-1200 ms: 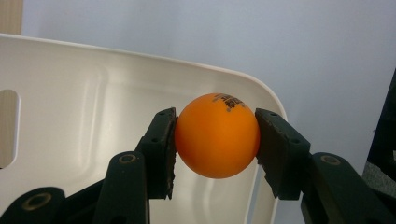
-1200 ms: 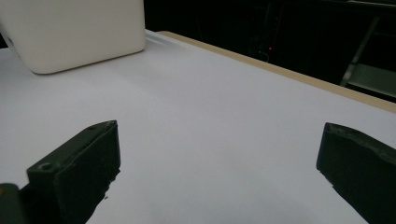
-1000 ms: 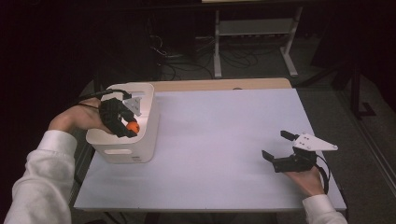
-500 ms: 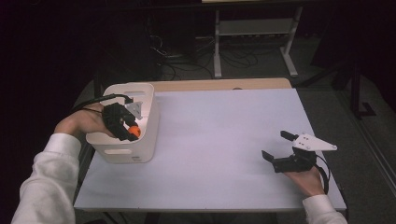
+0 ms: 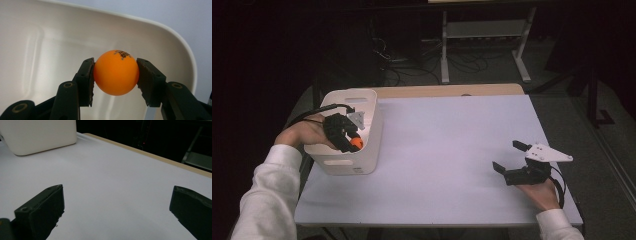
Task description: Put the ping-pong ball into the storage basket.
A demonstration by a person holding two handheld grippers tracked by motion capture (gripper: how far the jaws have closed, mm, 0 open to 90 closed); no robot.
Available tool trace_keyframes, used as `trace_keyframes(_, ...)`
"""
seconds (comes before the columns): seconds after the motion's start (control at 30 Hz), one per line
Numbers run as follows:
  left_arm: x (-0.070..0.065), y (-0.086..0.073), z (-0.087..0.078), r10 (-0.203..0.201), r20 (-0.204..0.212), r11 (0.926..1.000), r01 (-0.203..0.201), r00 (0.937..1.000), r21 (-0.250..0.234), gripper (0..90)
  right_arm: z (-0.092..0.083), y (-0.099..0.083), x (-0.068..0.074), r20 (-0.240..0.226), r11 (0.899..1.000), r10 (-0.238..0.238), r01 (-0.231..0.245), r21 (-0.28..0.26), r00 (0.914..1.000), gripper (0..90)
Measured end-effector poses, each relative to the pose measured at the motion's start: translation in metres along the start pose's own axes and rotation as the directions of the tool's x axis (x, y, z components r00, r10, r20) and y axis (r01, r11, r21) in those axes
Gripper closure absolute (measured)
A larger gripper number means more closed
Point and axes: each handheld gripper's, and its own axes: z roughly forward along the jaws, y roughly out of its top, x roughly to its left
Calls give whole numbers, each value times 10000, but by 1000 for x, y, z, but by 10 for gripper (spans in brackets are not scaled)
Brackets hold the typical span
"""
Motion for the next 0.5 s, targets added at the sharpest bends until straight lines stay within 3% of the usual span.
trace_keyframes(0.13,2,-2,4,-180,62,9998,180,9998,13,508,0,0,0,3,10000,-28,28,2,10000,0)
trace_keyframes(0.5,3,-3,8,-160,76,9998,159,9998,103,506,1,0,0,-16,10000,-24,24,60,10000,0)
